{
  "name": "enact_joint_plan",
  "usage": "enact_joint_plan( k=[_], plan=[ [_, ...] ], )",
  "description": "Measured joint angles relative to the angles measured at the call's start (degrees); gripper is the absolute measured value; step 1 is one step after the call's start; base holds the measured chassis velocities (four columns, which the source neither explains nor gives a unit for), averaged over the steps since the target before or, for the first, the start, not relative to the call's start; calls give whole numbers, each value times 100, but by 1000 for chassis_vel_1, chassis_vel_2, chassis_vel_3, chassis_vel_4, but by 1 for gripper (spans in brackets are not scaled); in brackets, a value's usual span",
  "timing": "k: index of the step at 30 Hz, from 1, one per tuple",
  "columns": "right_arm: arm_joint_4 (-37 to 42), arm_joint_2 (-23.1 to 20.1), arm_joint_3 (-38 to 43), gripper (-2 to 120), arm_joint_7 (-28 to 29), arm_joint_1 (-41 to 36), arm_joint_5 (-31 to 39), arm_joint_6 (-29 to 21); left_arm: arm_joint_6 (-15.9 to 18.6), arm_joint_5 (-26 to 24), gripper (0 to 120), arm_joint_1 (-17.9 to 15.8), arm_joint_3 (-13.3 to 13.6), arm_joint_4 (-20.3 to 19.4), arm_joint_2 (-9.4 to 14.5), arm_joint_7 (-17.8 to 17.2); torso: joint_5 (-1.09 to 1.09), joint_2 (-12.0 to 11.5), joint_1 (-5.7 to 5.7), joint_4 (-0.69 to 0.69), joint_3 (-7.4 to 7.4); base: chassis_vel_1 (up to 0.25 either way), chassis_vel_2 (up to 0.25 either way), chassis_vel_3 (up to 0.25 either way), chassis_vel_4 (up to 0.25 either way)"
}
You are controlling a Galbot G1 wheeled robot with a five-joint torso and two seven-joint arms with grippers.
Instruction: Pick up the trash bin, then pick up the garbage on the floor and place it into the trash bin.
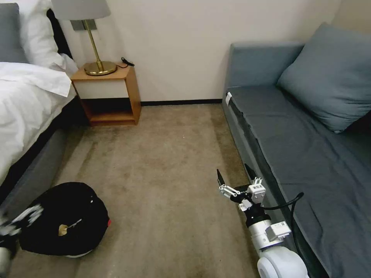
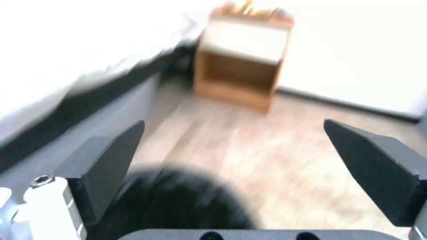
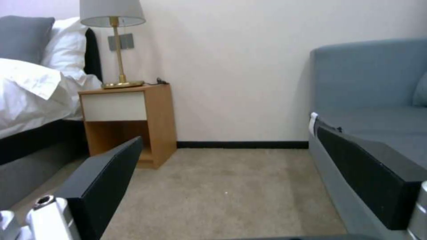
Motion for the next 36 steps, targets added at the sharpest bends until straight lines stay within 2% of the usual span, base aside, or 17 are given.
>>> enact_joint_plan(
  k=[1, 3, 5, 6, 7, 8, 9, 11, 12, 15, 20, 36],
  plan=[
    [0, 0, 0, 100, 0, 0, 0, 0, 0, 0, 100, 0, 0, 0, 0, 0, 0, 0, 0, 0, 0, 0, 0, 0, 0],
    [0, 0, 0, 100, 0, 0, 0, 0, -462, 457, 100, 92, 200, -284, -165, 32, 0, 0, 0, 2, 0, 0, 0, 0, 0],
    [0, 0, -1, 100, 0, 0, 0, 0, -969, 1035, 100, 194, 601, -395, -331, 76, 1, 0, 0, 4, 0, 0, 0, 0, 0],
    [0, 0, -1, 100, -1, 0, 0, 0, -1211, 1337, 100, 240, 885, -399, -393, 101, -3, 0, 0, 3, 0, 0, 0, 0, 0],
    [0, 0, -1, 100, -1, 0, 0, 0, -1211, 1337, 100, 240, 885, -399, -393, 101, -3, 0, 0, 3, 0, 0, 0, 0, 0],
    [0, 0, 0, 100, 0, 0, 0, 0, -1315, 1464, 100, 258, 1013, -391, -409, 110, -4, 0, 0, 3, 0, 0, 0, 0, 0],
    [0, 0, -1, 100, 0, 0, 0, 0, -1580, 1763, 100, 305, 1357, -300, -397, 123, 0, 0, 0, 2, 0, 0, 0, 0, 0],
    [0, 0, 0, 100, 0, 0, 0, 0, -1830, 1957, 100, 322, 1639, -137, -321, 159, -3, 0, 0, 2, 0, 0, 0, 0, 0],
    [0, 0, 0, 100, 0, 0, 0, 0, -1830, 1957, 100, 322, 1639, -137, -321, 159, -3, 0, 0, 2, 0, 0, 0, 0, 0],
    [0, 0, -1, 100, 0, 0, 0, 0, -2175, 1989, 100, 280, 1971, 129, -181, 261, -3, 0, 0, 2, 0, 0, 0, 0, 0],
    [0, 0, -1, 100, 0, 0, 0, 0, -2364, 1931, 100, 118, 2126, 301, -101, 293, -2, 0, 0, 2, 0, 0, 0, 0, 0],
    [0, 0, -1, 100, 0, 0, 0, 0, -2341, 1889, 100, 97, 2101, 320, -92, 290, -2, 0, 0, 3, 0, 0, 0, 0, 0]
  ],
)
